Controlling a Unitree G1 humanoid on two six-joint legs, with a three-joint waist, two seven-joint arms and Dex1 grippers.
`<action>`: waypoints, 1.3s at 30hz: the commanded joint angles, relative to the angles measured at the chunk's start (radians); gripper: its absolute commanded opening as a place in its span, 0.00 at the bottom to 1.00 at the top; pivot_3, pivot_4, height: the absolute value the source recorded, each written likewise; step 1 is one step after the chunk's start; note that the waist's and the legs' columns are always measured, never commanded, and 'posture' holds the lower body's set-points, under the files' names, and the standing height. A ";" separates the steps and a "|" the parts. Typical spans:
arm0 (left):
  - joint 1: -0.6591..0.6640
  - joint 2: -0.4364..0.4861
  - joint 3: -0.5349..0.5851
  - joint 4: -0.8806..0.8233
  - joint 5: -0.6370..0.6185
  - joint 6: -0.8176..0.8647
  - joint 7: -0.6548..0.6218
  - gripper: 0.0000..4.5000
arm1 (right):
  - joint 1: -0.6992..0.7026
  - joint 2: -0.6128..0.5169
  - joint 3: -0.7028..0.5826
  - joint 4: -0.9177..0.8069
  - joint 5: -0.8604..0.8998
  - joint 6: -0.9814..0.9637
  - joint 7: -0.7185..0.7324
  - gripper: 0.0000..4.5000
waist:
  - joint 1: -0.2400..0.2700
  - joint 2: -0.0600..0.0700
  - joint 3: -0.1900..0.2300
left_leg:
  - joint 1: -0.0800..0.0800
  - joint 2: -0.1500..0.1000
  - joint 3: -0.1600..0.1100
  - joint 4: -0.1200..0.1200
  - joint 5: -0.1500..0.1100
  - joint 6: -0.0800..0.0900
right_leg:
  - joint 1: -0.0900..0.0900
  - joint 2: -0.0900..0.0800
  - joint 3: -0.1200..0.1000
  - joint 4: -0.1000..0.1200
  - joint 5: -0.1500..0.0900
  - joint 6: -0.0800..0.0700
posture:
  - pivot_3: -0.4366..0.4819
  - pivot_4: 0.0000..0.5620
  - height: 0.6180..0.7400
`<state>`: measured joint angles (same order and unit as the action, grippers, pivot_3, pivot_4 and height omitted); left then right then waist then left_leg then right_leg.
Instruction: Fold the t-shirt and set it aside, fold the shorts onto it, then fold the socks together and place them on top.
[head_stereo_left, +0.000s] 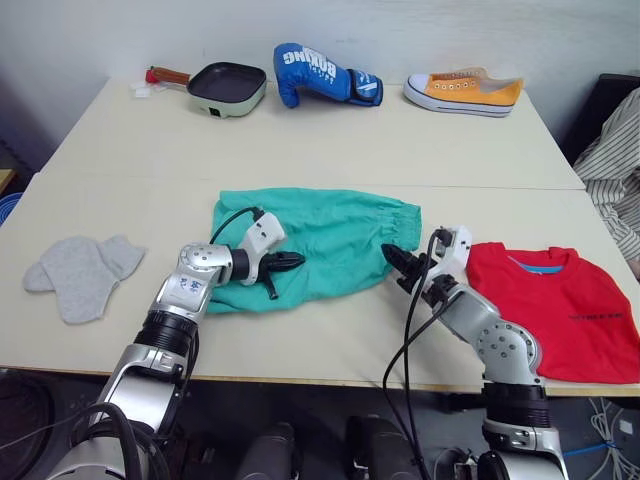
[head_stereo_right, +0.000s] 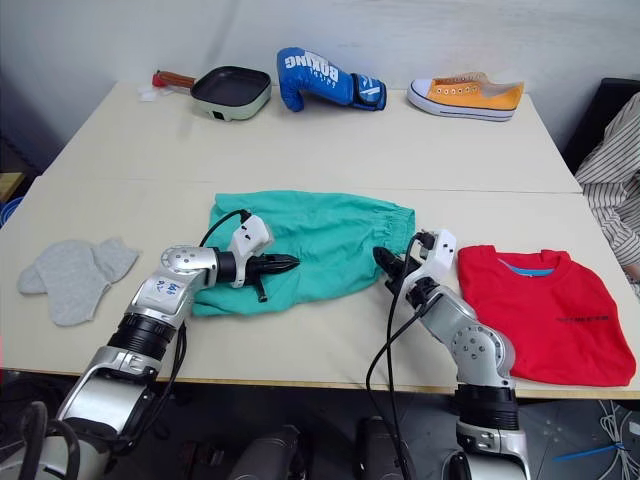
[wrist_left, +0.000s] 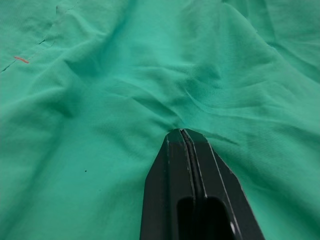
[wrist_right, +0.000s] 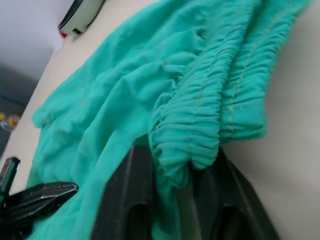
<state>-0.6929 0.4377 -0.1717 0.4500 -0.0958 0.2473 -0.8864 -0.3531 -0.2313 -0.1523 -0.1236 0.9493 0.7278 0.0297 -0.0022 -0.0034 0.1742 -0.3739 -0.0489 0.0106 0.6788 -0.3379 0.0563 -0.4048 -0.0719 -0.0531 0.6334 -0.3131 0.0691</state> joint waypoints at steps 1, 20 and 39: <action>-0.021 0.003 0.011 0.046 0.022 -0.006 0.019 0.00 | -0.052 -0.030 0.048 -0.121 -0.063 -0.065 0.136 0.00 | 0.000 0.000 0.000 | -0.001 0.000 0.000 0.000 0.000 0.000 | -0.001 0.000 0.000 0.001 0.000 0.000 | 0.48 0.27 1.00; 0.039 0.166 0.343 -0.298 -0.317 0.426 -0.032 0.47 | -0.419 0.015 0.494 0.128 -0.612 -0.388 0.619 0.00 | -0.025 -0.002 0.002 | -0.005 -0.001 -0.002 0.001 0.003 -0.004 | -0.010 0.001 0.001 0.010 0.000 0.000 | 0.48 0.27 1.00; -0.127 0.288 0.469 -0.219 -0.440 0.443 0.023 1.00 | -0.439 0.119 0.481 0.181 -0.611 -0.384 0.869 0.57 | -0.025 -0.002 0.003 | -0.004 -0.009 -0.022 0.000 0.002 -0.005 | -0.007 0.001 0.002 0.015 0.000 -0.001 | 0.48 0.27 1.00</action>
<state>-0.7958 0.7204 0.3184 0.2507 -0.5294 0.7084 -0.8384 -0.8050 -0.1042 0.3733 0.1322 0.2917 0.3177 0.8764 -0.0270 -0.0052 0.1771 -0.3782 -0.0580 -0.0126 0.6785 -0.3359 0.0512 -0.4124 -0.0709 -0.0517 0.6495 -0.3133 0.0685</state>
